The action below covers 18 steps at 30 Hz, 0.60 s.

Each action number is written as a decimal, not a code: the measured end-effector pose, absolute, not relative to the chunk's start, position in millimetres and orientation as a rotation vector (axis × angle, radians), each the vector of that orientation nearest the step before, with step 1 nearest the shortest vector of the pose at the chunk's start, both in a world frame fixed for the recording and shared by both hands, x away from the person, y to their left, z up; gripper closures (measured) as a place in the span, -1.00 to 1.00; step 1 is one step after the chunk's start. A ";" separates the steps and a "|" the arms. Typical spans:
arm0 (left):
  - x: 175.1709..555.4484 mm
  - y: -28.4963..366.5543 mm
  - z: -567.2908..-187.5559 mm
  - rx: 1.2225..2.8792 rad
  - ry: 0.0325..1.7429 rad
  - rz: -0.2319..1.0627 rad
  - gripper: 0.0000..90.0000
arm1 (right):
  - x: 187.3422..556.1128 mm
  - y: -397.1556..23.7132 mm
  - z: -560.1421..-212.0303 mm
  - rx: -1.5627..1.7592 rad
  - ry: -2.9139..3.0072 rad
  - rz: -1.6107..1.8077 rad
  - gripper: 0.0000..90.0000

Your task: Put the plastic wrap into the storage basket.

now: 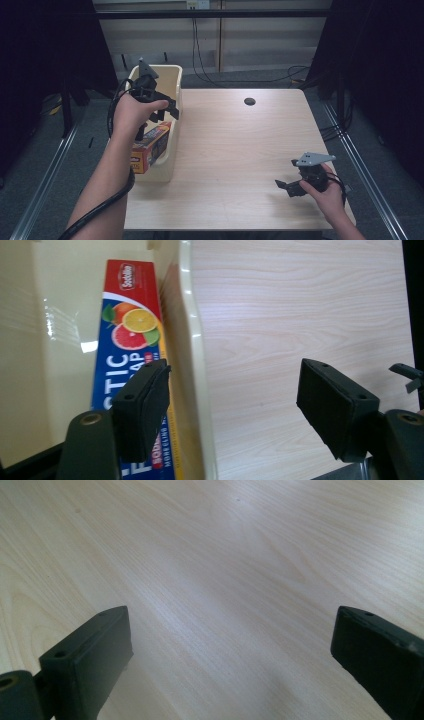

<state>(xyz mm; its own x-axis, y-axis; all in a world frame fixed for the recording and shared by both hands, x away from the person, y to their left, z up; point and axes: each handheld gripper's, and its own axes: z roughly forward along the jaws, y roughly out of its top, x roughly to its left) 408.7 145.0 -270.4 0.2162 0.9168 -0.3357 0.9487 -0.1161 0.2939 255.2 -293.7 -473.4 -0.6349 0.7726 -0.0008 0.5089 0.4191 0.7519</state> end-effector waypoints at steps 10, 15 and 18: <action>409.2 116.3 -272.6 2.098 1.663 -0.102 -0.44 | 252.9 -292.6 -473.5 1.080 2.346 1.045 -0.94; 409.7 103.5 -272.7 2.112 1.626 -0.106 -0.50 | 252.1 -294.6 -473.4 1.094 2.338 1.048 -0.94; 410.1 97.2 -273.3 2.113 1.619 -0.107 -0.53 | 251.7 -295.8 -473.4 1.092 2.337 1.052 -0.94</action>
<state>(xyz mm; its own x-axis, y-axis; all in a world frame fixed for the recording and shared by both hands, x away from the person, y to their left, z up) 410.1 97.2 -273.3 0.2994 0.8918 -0.3393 0.9285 -0.1905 0.3186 251.7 -295.8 -473.4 -0.6395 0.7688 -0.0052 0.5058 0.4258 0.7503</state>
